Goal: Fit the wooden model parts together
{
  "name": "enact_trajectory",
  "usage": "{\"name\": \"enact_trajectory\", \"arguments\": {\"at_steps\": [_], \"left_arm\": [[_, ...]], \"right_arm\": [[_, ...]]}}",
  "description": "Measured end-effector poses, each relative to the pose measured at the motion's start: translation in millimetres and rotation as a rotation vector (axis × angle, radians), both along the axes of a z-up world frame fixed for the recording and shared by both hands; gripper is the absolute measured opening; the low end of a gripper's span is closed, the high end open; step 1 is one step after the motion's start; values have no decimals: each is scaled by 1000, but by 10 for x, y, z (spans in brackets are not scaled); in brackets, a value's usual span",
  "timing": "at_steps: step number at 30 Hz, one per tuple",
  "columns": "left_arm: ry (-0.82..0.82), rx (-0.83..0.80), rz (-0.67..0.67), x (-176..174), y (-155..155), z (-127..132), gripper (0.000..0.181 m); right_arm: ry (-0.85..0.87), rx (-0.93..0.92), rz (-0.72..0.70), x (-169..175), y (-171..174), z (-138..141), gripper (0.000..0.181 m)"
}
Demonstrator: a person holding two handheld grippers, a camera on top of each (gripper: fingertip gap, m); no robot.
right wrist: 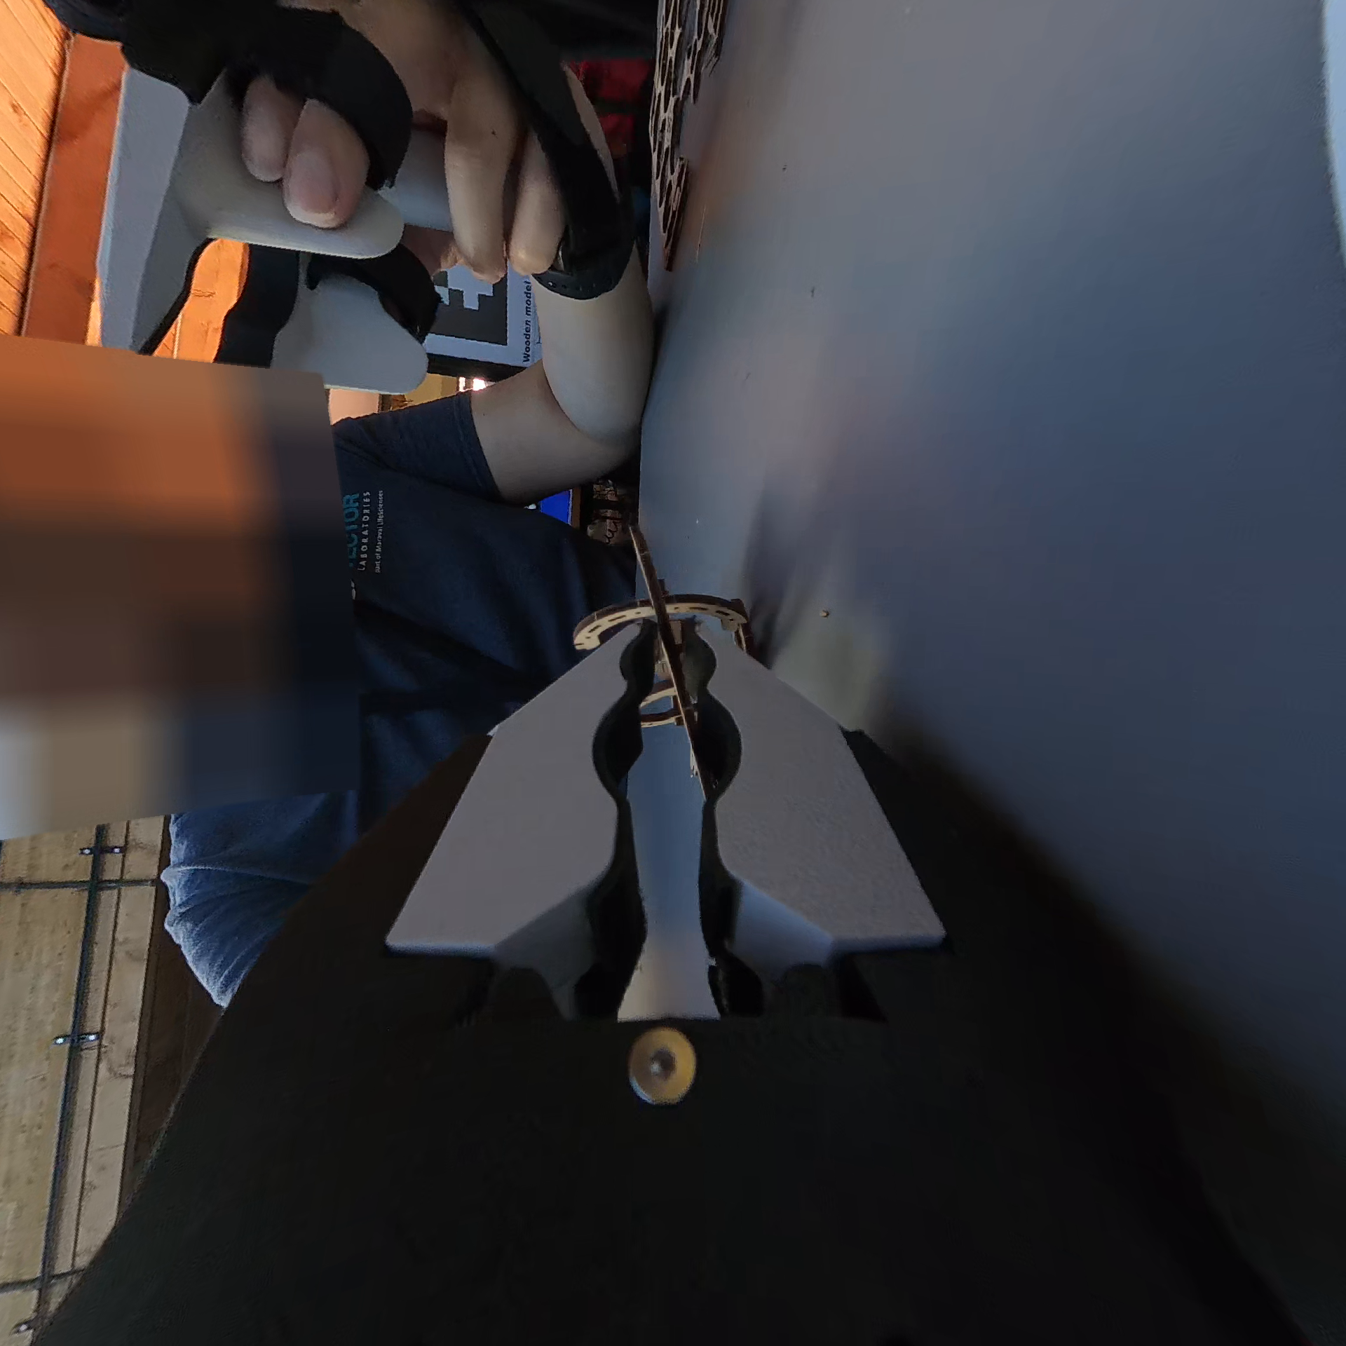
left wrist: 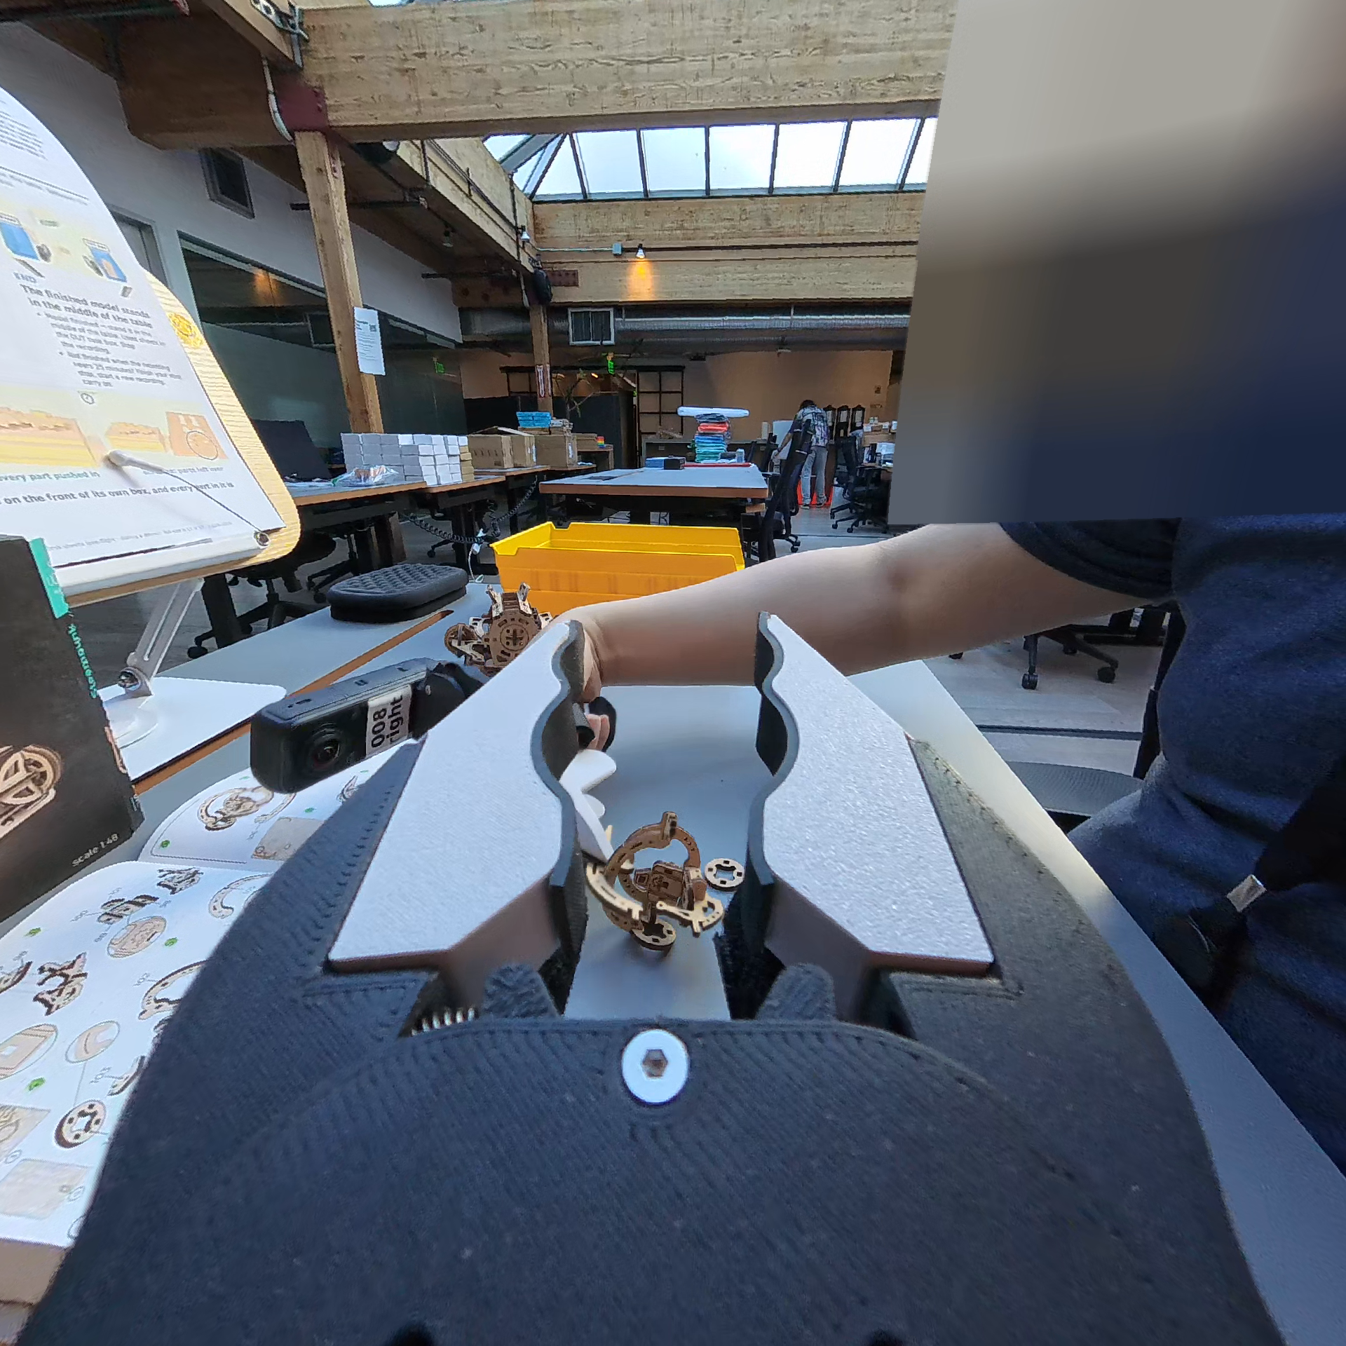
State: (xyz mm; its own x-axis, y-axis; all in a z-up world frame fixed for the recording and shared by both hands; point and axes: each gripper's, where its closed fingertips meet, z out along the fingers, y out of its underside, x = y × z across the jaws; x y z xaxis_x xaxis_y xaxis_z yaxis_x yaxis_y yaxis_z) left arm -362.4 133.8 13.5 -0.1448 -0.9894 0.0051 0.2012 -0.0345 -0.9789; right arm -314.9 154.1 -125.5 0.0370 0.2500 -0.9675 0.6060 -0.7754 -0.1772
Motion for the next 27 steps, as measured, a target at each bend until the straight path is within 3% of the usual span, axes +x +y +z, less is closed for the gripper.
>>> {"name": "enact_trajectory", "arguments": {"at_steps": [12, 22, 27], "left_arm": [[3, -11, -14, 19, -15, -14, 45], [8, -14, -20, 32, -29, -27, 44], [3, -16, -13, 17, -13, -17, 44]], "right_arm": [[30, 106, -61, -25, 183, 25, 25], [-123, 309, -49, 87, 267, -105, 42], [-173, 455, -140, 176, 404, -27, 52]]}}
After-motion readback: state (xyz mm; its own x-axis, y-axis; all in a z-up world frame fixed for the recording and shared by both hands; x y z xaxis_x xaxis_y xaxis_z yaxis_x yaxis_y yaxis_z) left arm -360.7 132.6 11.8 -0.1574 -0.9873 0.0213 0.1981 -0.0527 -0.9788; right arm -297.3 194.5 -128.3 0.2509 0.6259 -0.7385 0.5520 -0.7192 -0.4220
